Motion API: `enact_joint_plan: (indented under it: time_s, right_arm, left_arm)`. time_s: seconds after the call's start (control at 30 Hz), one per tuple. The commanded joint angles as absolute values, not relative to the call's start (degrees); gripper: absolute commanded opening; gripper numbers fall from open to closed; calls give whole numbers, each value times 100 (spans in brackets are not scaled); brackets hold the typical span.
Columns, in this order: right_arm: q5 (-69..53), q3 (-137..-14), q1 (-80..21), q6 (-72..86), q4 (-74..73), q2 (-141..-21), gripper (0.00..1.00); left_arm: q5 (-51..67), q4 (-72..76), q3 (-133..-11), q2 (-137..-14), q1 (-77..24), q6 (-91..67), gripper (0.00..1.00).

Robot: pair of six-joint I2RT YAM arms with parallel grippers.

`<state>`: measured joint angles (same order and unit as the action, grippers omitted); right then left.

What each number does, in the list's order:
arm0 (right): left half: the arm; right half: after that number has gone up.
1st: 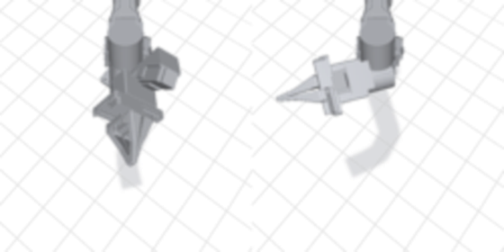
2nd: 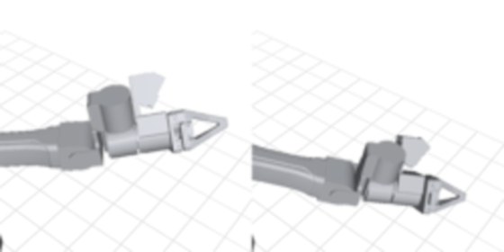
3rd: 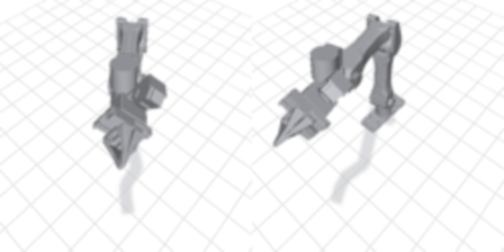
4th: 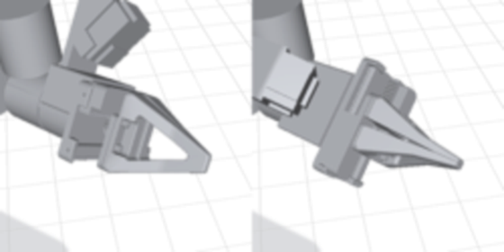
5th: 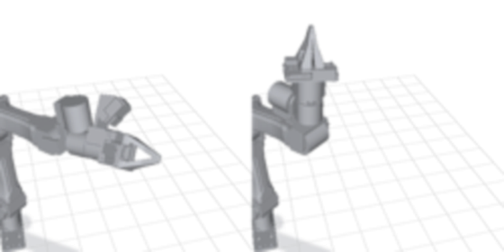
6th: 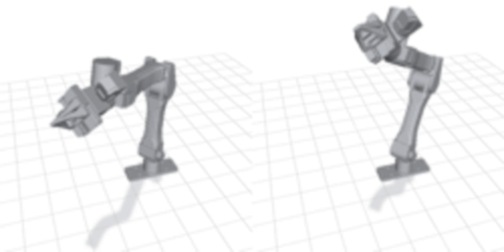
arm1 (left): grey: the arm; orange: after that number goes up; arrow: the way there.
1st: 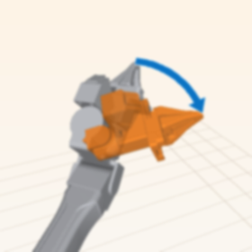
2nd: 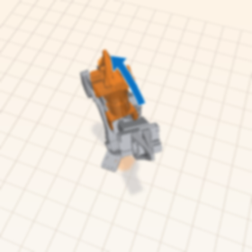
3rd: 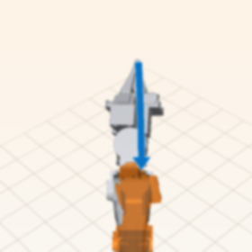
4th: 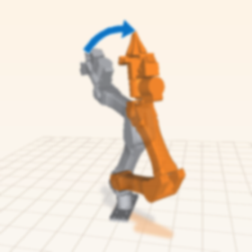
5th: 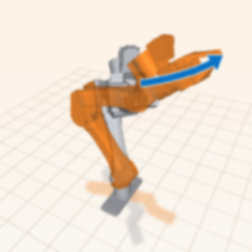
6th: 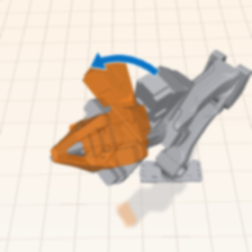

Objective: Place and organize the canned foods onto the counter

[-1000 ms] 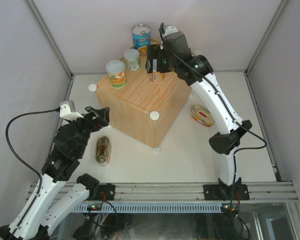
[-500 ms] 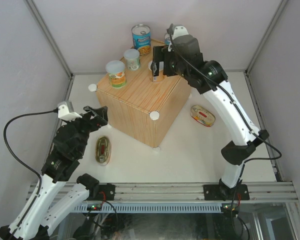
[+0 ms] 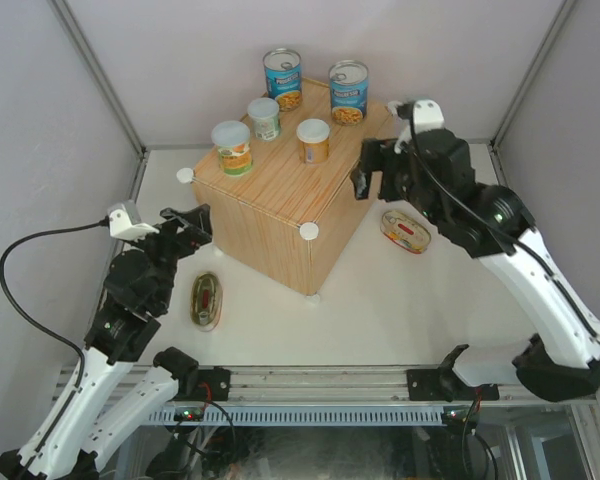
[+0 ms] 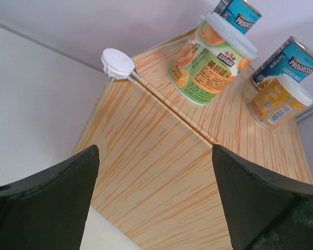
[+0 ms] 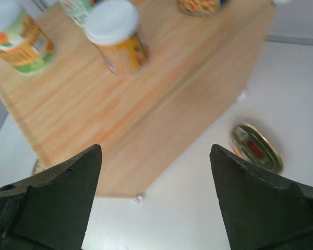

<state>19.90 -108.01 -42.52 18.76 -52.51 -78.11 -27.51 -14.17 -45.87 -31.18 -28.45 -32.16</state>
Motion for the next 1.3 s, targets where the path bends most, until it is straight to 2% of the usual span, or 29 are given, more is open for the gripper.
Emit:
enact_joint_plan:
  time_s: [0.0, 0.13, 0.27, 0.5, 0.83, 1.03, 1.27]
  right_arm:
    - [2473, -9774, -4229, 2191, -5035, -6771, 83]
    - [2267, -8595, -3840, 2364, -4766, -5878, 82]
    - [1661, -7662, -3280, 2393, -4493, -5472, 82]
    - [1700, -7304, -3067, 2507, -5019, -5252, 82]
    - [2095, -7111, -3076, 3409, -5749, -4755, 83]
    - [2282, -7019, -3076, 3506, -5844, -4655, 82]
    - [1957, -6926, -3060, 3158, -5427, -4775, 82]
  left_arm:
    - [-2972, -872, -4265, -3147, -2812, -3271, 92]
    - [-3130, -809, -4097, -3182, -2812, -3315, 92]
    - [-3396, -712, -4014, -3317, -2812, -3393, 92]
    - [-3708, -79, -3691, -3630, -2812, -4042, 91]
    - [-3795, 1031, -3598, -4094, -2812, -3627, 91]
    - [-3710, 700, -3796, -3927, -2812, -3655, 91]
    - [-4122, 200, -4003, -3503, -2812, -3545, 90]
